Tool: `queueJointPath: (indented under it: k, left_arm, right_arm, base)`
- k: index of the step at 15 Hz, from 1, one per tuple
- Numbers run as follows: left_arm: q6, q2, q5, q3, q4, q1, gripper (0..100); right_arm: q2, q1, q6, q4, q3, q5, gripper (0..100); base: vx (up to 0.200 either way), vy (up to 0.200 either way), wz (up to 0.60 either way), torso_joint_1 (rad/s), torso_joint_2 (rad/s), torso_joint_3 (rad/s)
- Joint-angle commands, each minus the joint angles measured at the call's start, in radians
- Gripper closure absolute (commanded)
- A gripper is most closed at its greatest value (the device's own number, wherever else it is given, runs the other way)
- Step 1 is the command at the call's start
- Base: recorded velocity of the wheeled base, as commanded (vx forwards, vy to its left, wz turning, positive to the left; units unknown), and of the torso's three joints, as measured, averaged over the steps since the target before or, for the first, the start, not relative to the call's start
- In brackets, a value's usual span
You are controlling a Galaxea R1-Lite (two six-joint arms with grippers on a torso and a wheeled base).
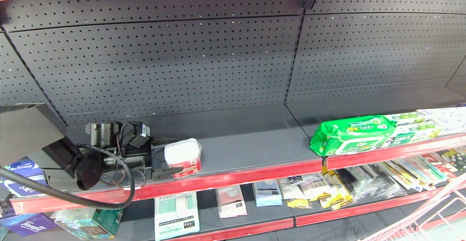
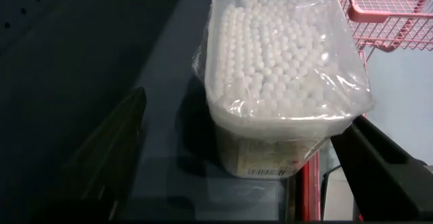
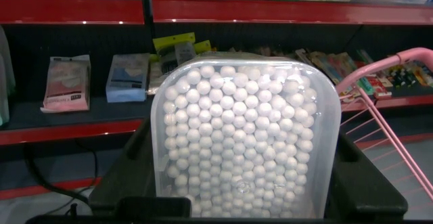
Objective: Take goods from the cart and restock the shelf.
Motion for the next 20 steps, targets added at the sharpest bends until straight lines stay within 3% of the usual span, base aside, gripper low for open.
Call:
queueJointPath:
  k: [1, 8, 11, 13, 14, 16, 17, 19, 20]
  left_arm:
    - [0.000, -0.001, 0.000, 0.000, 0.000, 0.015, 0]
    - [0.000, 0.001, -0.001, 0.000, 0.000, 0.022, 0]
    - [-0.012, -0.067, -0.052, 0.054, 0.005, 0.022, 0]
    - [-0.073, -0.145, -0.069, 0.093, 0.003, 0.019, 0]
    - [-0.081, -0.151, -0.069, 0.095, 0.003, 0.018, 0]
    - [-0.184, -0.237, -0.058, 0.080, -0.003, 0.018, 0]
    - [-0.185, -0.249, -0.054, 0.074, -0.002, 0.018, 0]
    - [-0.196, -0.284, 0.078, 0.038, -0.002, 0.011, 0]
    - [-0.228, -0.301, 0.158, 0.020, -0.003, 0.005, 0]
  right_arm:
    - [0.002, 0.000, -0.001, 0.000, -0.001, 0.000, 100]
    - [0.002, 0.000, -0.001, 0.000, 0.001, 0.000, 100]
    - [0.003, 0.000, 0.001, 0.000, 0.001, 0.000, 100]
    - [0.012, 0.000, -0.001, 0.000, 0.001, 0.002, 100]
    - [0.012, 0.000, -0.001, 0.000, 0.001, 0.002, 100]
    - [0.014, 0.003, -0.001, 0.000, 0.001, 0.002, 100]
    - [0.014, 0.003, -0.001, 0.000, 0.001, 0.002, 100]
    - [0.012, 0.005, -0.001, 0.000, 0.001, 0.005, 100]
    - [0.009, 0.006, 0.001, 0.000, 0.001, 0.005, 100]
  base:
    - [0.000, 0.000, 0.00, 0.000, 0.00, 0.000]
    - [0.000, 0.000, 0.00, 0.000, 0.00, 0.000]
    - [0.000, 0.000, 0.00, 0.000, 0.00, 0.000]
    - [0.000, 0.000, 0.00, 0.000, 0.00, 0.000]
    - [0.000, 0.000, 0.00, 0.000, 0.00, 0.000]
    - [0.000, 0.000, 0.00, 0.000, 0.00, 0.000]
    - [0.000, 0.000, 0.00, 0.000, 0.00, 0.000]
    - [0.000, 0.000, 0.00, 0.000, 0.00, 0.000]
    - [0.000, 0.000, 0.00, 0.000, 0.00, 0.000]
